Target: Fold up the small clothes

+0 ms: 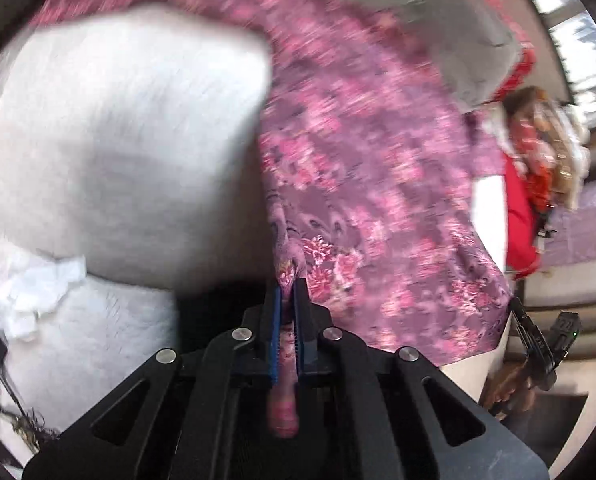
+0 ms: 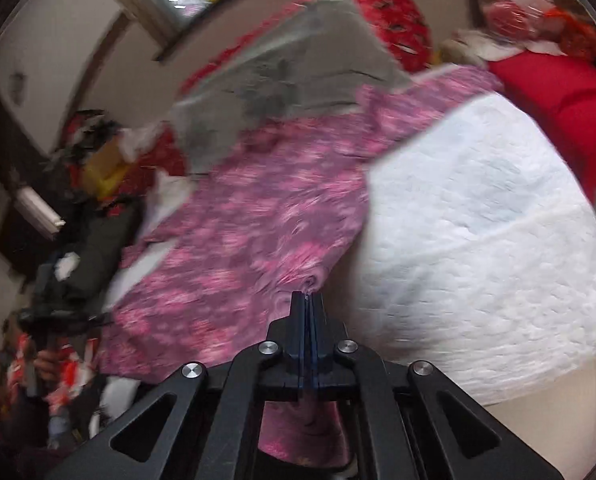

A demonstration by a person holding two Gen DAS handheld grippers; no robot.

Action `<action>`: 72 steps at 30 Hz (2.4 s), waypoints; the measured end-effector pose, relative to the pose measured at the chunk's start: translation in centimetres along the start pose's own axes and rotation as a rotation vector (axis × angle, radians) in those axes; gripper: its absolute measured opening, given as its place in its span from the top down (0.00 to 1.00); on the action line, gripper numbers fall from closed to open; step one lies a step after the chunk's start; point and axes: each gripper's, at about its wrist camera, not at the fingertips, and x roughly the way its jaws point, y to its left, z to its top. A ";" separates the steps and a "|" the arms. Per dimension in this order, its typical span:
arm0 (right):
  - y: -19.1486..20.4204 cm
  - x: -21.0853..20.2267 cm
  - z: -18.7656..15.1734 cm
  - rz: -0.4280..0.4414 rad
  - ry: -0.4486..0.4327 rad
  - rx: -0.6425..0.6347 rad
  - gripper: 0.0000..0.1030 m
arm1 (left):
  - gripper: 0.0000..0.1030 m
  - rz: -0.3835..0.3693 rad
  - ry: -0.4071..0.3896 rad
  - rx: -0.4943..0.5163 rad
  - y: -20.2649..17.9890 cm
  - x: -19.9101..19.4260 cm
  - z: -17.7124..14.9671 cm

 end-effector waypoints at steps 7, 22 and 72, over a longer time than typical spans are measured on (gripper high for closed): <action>-5.4 4.8 -3.6 -0.127 0.183 0.199 0.85 | 0.74 -0.066 0.056 -0.032 1.6 3.0 -0.7; -7.2 11.2 -7.7 0.067 0.356 0.289 0.40 | 0.83 -0.146 0.123 -0.077 1.7 5.8 -1.0; -16.1 9.7 19.3 -0.163 -0.154 0.281 0.53 | 0.37 0.152 -0.095 0.193 -11.9 12.4 12.8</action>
